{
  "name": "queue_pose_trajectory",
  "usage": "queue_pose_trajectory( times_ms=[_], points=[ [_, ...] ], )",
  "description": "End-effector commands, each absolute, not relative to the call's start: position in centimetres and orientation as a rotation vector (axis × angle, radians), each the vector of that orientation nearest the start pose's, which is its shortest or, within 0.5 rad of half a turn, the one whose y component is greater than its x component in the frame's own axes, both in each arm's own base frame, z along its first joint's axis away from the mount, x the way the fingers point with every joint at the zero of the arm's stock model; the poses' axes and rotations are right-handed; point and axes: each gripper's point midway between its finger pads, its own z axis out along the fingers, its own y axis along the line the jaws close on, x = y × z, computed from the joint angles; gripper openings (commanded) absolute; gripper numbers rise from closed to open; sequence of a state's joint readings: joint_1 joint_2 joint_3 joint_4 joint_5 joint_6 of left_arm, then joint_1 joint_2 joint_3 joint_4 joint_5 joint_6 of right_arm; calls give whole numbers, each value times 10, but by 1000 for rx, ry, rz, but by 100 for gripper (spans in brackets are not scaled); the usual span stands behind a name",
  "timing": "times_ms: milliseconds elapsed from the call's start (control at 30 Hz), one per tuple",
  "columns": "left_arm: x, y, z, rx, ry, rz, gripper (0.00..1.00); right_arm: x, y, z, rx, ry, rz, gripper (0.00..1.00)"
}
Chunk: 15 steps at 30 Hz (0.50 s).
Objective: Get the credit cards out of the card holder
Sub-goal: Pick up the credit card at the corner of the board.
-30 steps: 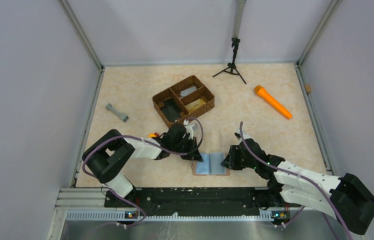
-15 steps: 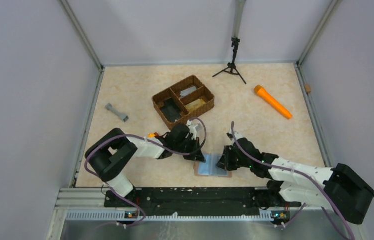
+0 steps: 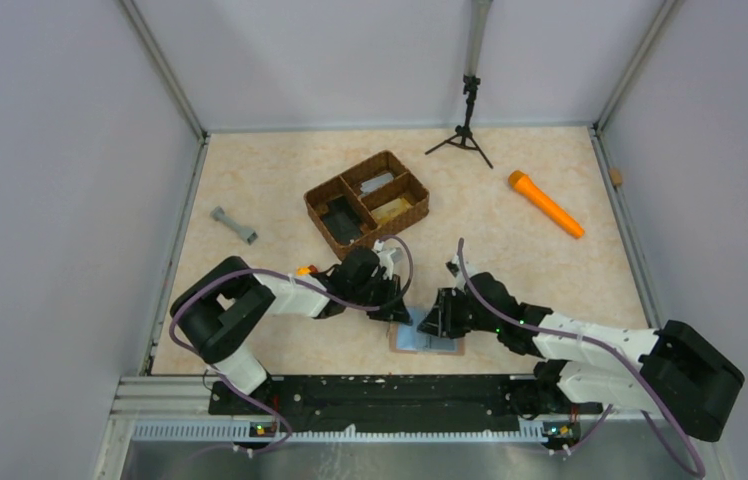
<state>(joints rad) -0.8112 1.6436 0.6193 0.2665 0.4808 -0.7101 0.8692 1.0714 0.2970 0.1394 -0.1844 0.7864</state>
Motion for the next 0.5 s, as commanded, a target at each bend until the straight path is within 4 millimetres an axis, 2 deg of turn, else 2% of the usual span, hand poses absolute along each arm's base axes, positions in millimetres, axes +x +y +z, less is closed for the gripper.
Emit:
queue_pose_trajectory(
  times_ms=[0,67,133,300,400,467],
  points=[
    [172,-333,34,399,2540,-1237,23,139,277,69,-246,2353,1167,25],
    [172,-331,35,391,2535,-1234,26,133,284,72,-245,2331,1246,21],
    [171,-330,37,386,2526,-1238,27,129,292,81,-255,2287,1326,24],
    [170,-327,41,367,2510,-1242,31,128,293,72,-282,2324,1290,33],
    [171,-323,44,345,2496,-1236,41,127,293,68,-289,2335,1285,35],
    [172,-320,47,328,2485,-1230,48,123,296,69,-315,2327,1317,40]
  ],
)
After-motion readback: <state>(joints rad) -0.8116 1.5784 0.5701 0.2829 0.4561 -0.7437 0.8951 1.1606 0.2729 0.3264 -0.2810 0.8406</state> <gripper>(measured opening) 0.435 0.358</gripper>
